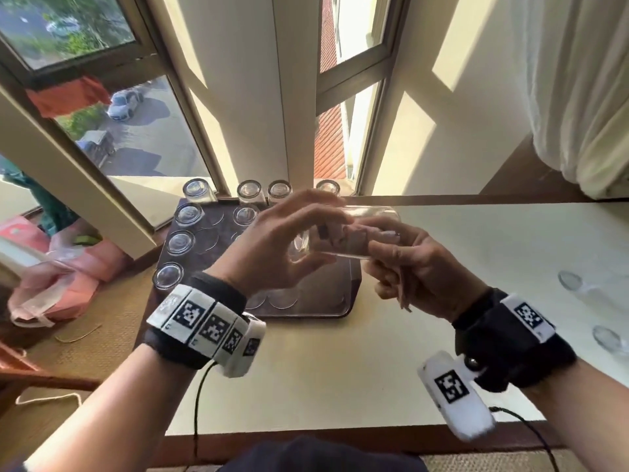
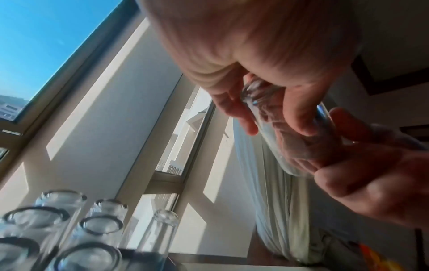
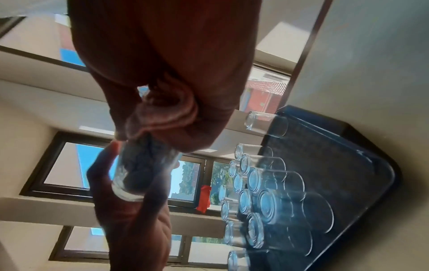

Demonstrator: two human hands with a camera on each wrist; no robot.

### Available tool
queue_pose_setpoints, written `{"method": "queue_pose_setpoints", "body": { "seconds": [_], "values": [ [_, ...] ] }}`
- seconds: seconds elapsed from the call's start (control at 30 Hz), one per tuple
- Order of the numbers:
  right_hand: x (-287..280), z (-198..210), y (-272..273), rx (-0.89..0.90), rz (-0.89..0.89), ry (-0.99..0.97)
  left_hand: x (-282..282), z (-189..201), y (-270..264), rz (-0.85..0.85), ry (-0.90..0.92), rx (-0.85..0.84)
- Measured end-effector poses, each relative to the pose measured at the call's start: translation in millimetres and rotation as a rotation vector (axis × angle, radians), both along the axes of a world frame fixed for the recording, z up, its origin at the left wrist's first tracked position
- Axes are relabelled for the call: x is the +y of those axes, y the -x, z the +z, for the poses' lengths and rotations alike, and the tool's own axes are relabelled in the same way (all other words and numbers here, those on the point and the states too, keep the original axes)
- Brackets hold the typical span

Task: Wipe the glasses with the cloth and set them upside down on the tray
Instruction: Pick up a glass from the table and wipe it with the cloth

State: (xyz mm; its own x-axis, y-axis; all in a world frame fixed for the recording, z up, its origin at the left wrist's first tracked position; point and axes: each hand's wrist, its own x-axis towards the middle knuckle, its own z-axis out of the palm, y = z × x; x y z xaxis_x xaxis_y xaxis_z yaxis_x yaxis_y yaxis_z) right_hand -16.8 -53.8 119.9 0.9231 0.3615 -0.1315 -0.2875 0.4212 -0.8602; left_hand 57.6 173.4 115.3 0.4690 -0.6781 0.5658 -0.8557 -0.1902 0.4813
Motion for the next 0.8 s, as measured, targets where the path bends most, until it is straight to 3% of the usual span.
{"method": "queue_pose_setpoints", "body": {
  "seconds": [0.03, 0.13, 0.17, 0.2, 0.23, 0.3, 0.43, 0.47, 0.5, 0.53, 0.6, 0.63, 0.67, 0.73, 0.8],
  "values": [
    [-3.0, -1.9, 0.3, -0.016, -0.015, 0.016, -3.4, -5.6, -1.8, 0.024, -0.005, 0.083],
    [-5.5, -1.3, 0.1, -0.179, -0.171, 0.251, -19.9, -11.1, 7.6, 0.037, 0.165, 0.878],
    [-4.4, 0.6, 0.3, -0.240, -0.194, 0.351, -25.6, -12.7, 12.9, 0.037, 0.243, 1.084],
    [-3.2, 1.3, 1.4, -0.275, -0.193, 0.422, -29.5, -15.1, 16.1, 0.060, 0.312, 1.186],
    [-1.7, 2.0, 3.2, -0.277, -0.177, 0.447, -31.7, -16.2, 17.8, 0.075, 0.358, 1.198],
    [-0.9, 1.9, 6.9, -0.211, -0.129, 0.403, -29.6, -13.5, 18.6, 0.054, 0.362, 1.000],
    [-7.6, -0.6, 14.2, 0.000, -0.031, 0.146, -17.6, -6.8, 8.4, -0.026, 0.071, 0.138],
    [-9.0, -0.6, 15.1, -0.006, -0.042, 0.115, -17.7, -7.7, 6.6, -0.021, 0.047, 0.058],
    [-9.9, 0.2, 15.3, -0.043, -0.071, 0.125, -18.9, -8.9, 7.1, 0.003, 0.041, 0.085],
    [-10.7, 0.5, 14.8, -0.101, -0.118, 0.174, -20.2, -9.2, 8.8, 0.024, 0.071, 0.260],
    [-9.6, 1.9, 13.4, -0.240, -0.199, 0.345, -24.4, -8.9, 16.1, -0.013, 0.200, 0.854],
    [-7.5, 1.8, 13.0, -0.294, -0.210, 0.423, -25.5, -10.4, 18.5, -0.012, 0.269, 1.062],
    [-4.6, 1.1, 12.9, -0.324, -0.210, 0.478, -26.2, -12.2, 19.4, 0.012, 0.326, 1.154],
    [1.9, -0.9, 15.0, -0.291, -0.202, 0.473, -26.0, -14.6, 19.4, 0.064, 0.369, 1.086],
    [5.2, -2.2, 17.7, -0.146, -0.191, 0.333, -24.3, -12.2, 18.4, 0.076, 0.312, 0.869]
  ]
}}
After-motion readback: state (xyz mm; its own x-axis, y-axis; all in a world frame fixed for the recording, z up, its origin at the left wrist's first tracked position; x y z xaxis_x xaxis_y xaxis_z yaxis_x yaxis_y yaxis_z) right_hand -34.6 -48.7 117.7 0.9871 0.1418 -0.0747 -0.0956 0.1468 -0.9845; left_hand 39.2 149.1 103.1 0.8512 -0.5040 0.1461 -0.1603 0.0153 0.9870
